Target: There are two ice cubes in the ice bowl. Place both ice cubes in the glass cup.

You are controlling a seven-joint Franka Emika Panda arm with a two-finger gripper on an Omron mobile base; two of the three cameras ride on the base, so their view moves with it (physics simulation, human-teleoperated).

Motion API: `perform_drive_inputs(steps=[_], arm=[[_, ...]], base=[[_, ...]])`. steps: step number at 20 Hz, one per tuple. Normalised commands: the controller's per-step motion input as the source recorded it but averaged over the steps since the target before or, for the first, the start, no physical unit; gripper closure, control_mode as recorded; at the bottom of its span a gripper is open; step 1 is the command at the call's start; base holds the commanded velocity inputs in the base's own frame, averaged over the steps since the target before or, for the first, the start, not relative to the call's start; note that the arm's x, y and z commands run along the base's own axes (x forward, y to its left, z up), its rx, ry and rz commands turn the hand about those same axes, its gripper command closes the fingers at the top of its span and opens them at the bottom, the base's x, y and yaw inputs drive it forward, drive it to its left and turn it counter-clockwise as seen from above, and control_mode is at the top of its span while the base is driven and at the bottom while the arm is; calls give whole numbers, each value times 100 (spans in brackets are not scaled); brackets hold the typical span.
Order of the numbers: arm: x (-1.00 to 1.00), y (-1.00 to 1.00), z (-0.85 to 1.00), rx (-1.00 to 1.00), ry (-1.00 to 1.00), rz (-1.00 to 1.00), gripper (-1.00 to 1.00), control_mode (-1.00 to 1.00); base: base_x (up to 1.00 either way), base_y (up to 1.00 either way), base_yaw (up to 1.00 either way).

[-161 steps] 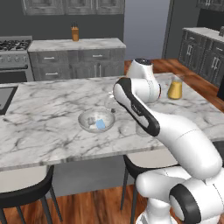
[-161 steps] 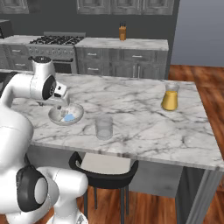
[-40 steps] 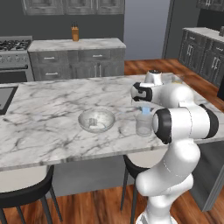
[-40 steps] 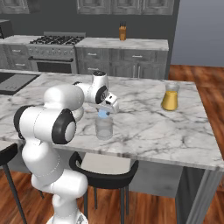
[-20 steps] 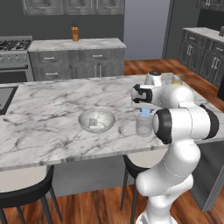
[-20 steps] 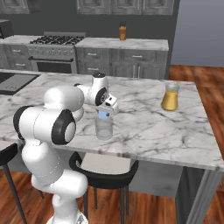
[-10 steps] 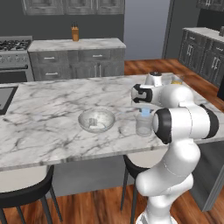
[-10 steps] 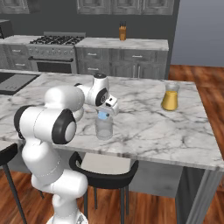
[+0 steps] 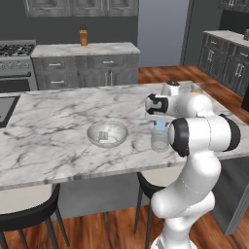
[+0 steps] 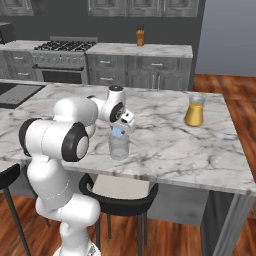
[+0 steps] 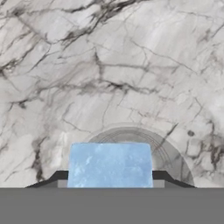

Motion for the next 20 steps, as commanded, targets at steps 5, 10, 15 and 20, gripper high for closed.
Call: perform_drive_inputs(steps=[5, 10, 15, 20], arm=[[1, 0, 0, 2, 0, 0, 100, -100], [11, 0, 0, 0, 0, 0, 100, -100], [8, 0, 0, 0, 0, 0, -100, -100], [0, 0, 0, 0, 0, 0, -100, -100]], base=[[0, 0, 0], [0, 0, 0], [0, 0, 0], [0, 0, 0]])
